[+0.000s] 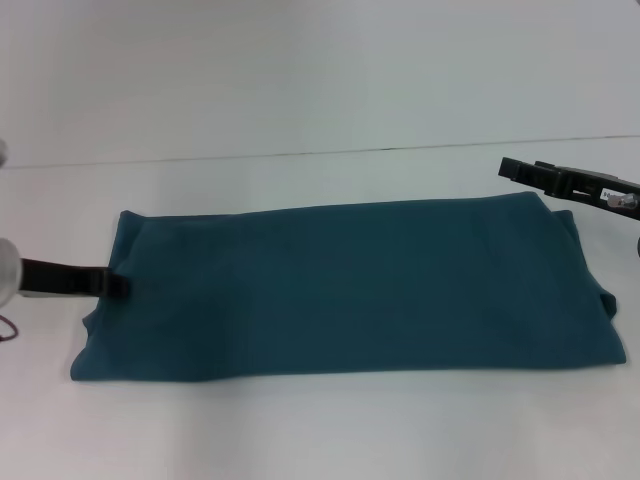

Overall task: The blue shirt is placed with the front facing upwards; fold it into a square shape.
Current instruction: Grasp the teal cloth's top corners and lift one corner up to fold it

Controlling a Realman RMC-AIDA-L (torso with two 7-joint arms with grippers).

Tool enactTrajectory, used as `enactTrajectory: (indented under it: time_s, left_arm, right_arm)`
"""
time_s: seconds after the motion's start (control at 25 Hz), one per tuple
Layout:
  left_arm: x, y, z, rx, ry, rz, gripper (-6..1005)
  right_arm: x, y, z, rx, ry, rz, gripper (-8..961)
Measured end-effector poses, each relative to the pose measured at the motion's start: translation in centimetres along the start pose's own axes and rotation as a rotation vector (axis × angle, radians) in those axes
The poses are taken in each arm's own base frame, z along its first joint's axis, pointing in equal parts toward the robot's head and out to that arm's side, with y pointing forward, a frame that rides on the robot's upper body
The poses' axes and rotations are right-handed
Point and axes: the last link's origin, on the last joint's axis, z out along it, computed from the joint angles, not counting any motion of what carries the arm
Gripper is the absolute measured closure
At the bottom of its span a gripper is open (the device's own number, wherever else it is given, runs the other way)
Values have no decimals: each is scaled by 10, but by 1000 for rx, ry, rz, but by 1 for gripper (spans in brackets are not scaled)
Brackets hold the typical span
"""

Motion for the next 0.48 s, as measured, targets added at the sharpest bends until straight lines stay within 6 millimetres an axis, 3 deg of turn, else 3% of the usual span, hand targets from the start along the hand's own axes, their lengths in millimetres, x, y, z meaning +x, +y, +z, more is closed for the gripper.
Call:
enactTrajectory:
  time_s: [0.16,0.48]
  left_arm:
    - [1,-8,-8,42,27,-17,730]
    - [-5,-10,-5,60,0,-40,431]
  right_arm:
    - [-1,0,-1,-4,1,-2,273]
    - [0,2,-2,-25,10,-13,276]
